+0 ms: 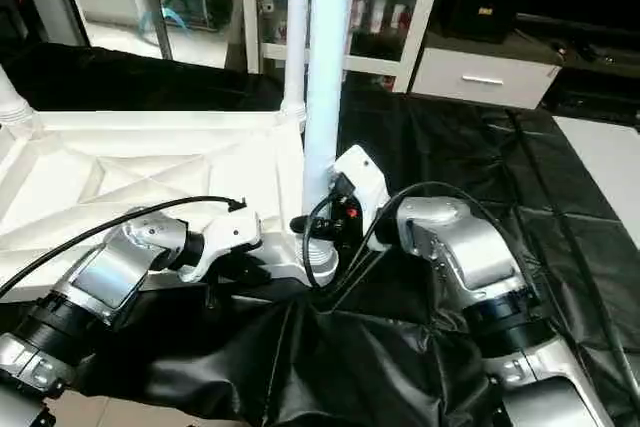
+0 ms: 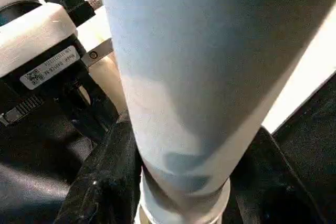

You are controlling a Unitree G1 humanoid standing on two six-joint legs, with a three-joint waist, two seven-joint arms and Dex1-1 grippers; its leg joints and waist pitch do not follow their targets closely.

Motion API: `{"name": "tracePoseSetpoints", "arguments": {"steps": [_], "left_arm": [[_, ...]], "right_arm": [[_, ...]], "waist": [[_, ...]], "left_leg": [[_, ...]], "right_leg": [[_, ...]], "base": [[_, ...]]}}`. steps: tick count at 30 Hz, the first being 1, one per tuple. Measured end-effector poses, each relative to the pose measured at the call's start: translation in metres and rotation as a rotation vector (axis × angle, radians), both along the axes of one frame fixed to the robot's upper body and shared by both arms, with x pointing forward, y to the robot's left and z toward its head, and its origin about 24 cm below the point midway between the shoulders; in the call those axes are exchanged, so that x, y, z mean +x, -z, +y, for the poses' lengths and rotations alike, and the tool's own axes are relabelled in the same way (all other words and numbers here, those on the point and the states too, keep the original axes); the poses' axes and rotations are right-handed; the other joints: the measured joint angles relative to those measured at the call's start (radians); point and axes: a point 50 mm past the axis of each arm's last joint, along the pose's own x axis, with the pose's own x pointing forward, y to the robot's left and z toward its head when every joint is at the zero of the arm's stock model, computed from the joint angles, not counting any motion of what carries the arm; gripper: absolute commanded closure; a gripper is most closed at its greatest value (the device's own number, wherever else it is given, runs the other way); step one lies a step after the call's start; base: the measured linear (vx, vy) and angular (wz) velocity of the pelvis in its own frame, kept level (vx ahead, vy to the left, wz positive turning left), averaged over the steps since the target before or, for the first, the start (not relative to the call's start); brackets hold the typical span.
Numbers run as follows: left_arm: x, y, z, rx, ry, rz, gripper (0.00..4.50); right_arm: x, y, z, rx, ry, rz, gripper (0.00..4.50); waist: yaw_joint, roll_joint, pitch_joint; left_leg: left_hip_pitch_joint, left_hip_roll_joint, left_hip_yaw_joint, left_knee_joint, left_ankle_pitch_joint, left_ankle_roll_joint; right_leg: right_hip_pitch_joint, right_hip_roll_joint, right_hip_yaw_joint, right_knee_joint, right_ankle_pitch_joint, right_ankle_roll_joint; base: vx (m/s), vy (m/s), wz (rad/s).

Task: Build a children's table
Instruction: Insert table leg to table base

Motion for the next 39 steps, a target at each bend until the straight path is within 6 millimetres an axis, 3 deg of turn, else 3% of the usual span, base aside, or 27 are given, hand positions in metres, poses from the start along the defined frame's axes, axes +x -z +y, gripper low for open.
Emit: {"name": "tracePoseSetpoints", "arguments": {"steps": [21, 39], "left_arm": [[0.0, -0.001, 0.0, -0.002, 0.013, -0.009, 4.5], [0.001, 0.0, 0.001, 0.001, 0.013, -0.009, 4.5]], "right_arm": [[-0.01, -0.002, -0.012, 0.032, 0.017, 0.04, 2.62], [-0.004, 0.007, -0.005, 0.039, 0.038, 0.038, 2.62]], "waist": [[0.003, 0.0, 0.0], [0.0, 0.0, 0.0]], "left_leg": [[0.0, 0.0, 0.0, -0.003, 0.0, -0.001], [0.002, 0.0, 0.0, -0.004, 0.001, -0.001]], "right_leg": [[-0.001, 0.0, 0.0, -0.001, 0.0, 0.0], [0.0, 0.0, 0.0, -0.001, 0.0, 0.0]], "base": [[0.0, 0.0, 0.0], [0.0, 0.0, 0.0]]}}
